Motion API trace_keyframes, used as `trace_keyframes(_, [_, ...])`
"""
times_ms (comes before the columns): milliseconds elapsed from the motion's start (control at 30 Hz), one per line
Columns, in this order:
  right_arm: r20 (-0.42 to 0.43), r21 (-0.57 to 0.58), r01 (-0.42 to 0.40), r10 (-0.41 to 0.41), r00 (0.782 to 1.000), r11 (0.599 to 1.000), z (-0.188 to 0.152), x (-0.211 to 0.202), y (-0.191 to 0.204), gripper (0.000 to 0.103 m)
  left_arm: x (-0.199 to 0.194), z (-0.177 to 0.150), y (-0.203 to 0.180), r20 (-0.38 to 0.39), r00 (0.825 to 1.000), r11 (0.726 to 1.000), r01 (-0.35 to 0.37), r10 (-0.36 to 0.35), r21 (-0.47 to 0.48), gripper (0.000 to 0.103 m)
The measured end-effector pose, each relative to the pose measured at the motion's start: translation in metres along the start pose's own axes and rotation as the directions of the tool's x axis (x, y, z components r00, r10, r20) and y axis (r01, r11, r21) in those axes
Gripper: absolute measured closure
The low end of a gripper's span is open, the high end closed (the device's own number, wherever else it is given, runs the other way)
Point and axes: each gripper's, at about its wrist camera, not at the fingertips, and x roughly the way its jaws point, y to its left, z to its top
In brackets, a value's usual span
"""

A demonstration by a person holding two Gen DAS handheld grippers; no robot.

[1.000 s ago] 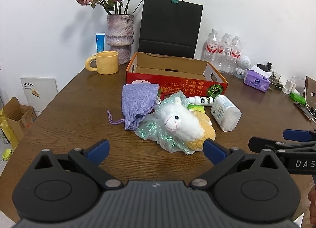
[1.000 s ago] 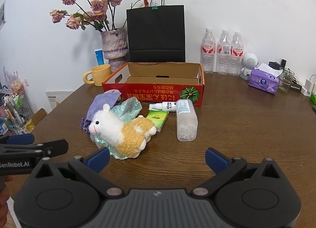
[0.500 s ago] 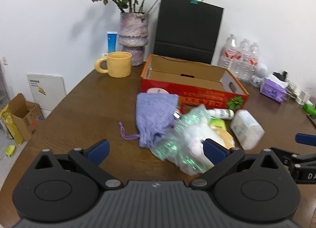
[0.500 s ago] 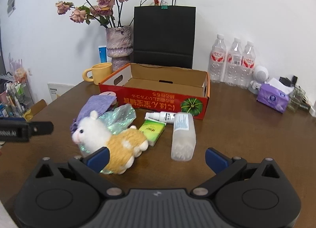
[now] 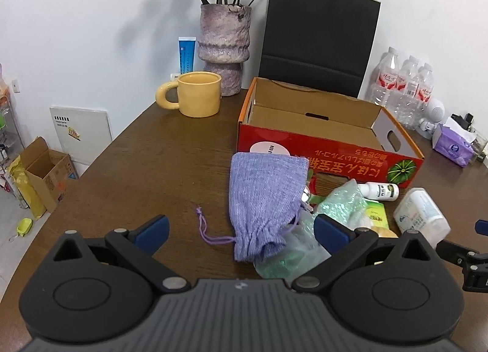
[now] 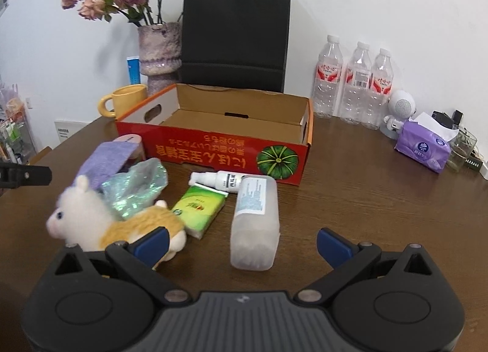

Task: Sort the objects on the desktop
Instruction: 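Grasp the purple pouch with the left tool while the right tool grasps the clear container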

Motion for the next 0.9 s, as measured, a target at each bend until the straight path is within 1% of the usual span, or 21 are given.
trace_keyframes(233, [-0.033,0.016,0.006,-0.006,0.999,1.000,0.002,0.031,-0.005,0.000,0.040,0.006,0.000,-0.068,0.998,1.000,-0.005,0.004,-0.013,0.000])
trace_keyframes(367, [-0.008,0.020,0.025,-0.025,1.000,0.999,0.000,0.044,-0.006,0.000,0.063,0.007,0.002,-0.101,0.995,1.000,-0.001,-0.001,-0.025,0.000])
trace_keyframes(467, [0.004,0.012,0.049,-0.049,0.999,0.999,-0.002,0.053,-0.005,0.000,0.075,0.007,0.001,-0.103,0.995,1.000,-0.009,0.007,-0.023,0.000])
trace_keyframes(600, [0.010,0.010,0.056,-0.057,0.998,0.998,-0.005,0.065,-0.006,0.001,0.088,0.006,0.000,-0.090,0.996,1.000,-0.009,0.008,-0.006,0.000])
trace_keyframes(667, [0.013,0.007,0.062,-0.062,0.998,0.998,-0.006,0.069,-0.006,0.002,0.094,0.006,0.000,-0.089,0.996,1.000,-0.008,0.008,-0.001,0.000])
trace_keyframes(767, [0.017,0.004,0.070,-0.070,0.997,0.998,-0.007,0.075,-0.006,0.008,0.102,0.005,0.000,-0.100,0.995,1.000,0.003,-0.003,-0.003,0.007])
trace_keyframes(867, [0.018,0.002,0.074,-0.074,0.997,0.997,-0.010,0.078,-0.006,0.010,0.107,0.004,0.000,-0.106,0.994,1.000,0.027,-0.027,0.004,0.013])
trace_keyframes(900, [0.018,0.002,0.075,-0.075,0.997,0.997,-0.011,0.080,-0.006,0.011,0.108,0.003,0.001,-0.108,0.994,0.999,0.033,-0.032,0.006,0.018])
